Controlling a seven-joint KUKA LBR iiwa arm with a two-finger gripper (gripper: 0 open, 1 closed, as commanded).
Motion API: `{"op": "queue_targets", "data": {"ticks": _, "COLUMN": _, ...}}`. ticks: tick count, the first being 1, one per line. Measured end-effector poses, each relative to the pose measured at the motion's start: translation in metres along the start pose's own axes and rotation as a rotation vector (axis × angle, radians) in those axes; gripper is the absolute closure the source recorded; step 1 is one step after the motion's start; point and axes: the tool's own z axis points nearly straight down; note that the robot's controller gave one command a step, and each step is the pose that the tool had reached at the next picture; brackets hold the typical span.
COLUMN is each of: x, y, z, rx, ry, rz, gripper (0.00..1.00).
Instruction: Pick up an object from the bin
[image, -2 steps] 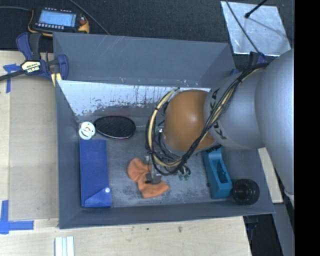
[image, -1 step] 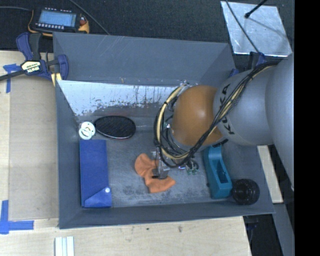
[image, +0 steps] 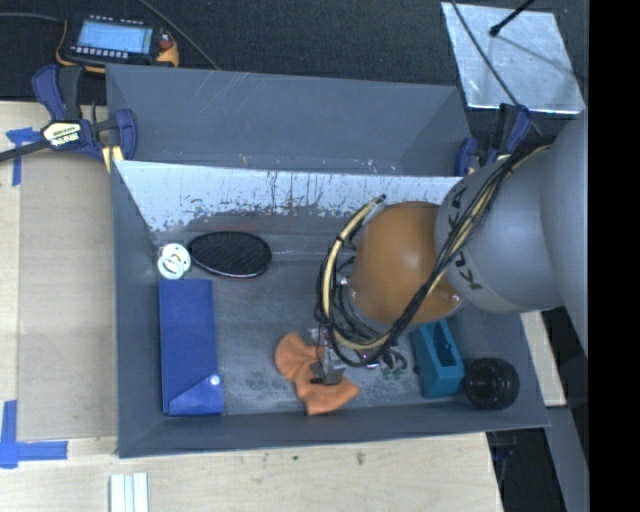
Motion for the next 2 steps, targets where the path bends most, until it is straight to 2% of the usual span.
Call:
{"op": "queue_targets", "data": {"ticks": 1, "x": 0.011, "y": -0.008, "z": 0.001, "rx": -0.002, "ry": 0.007, "rz": -0.024, "gripper": 1.0}}
{"op": "queue_targets", "data": {"ticks": 2, "x": -0.003, "y": -0.016, "z": 0.001, "rx": -0.001, "ry": 0.004, "rz": -0.064, "gripper": 1.0}}
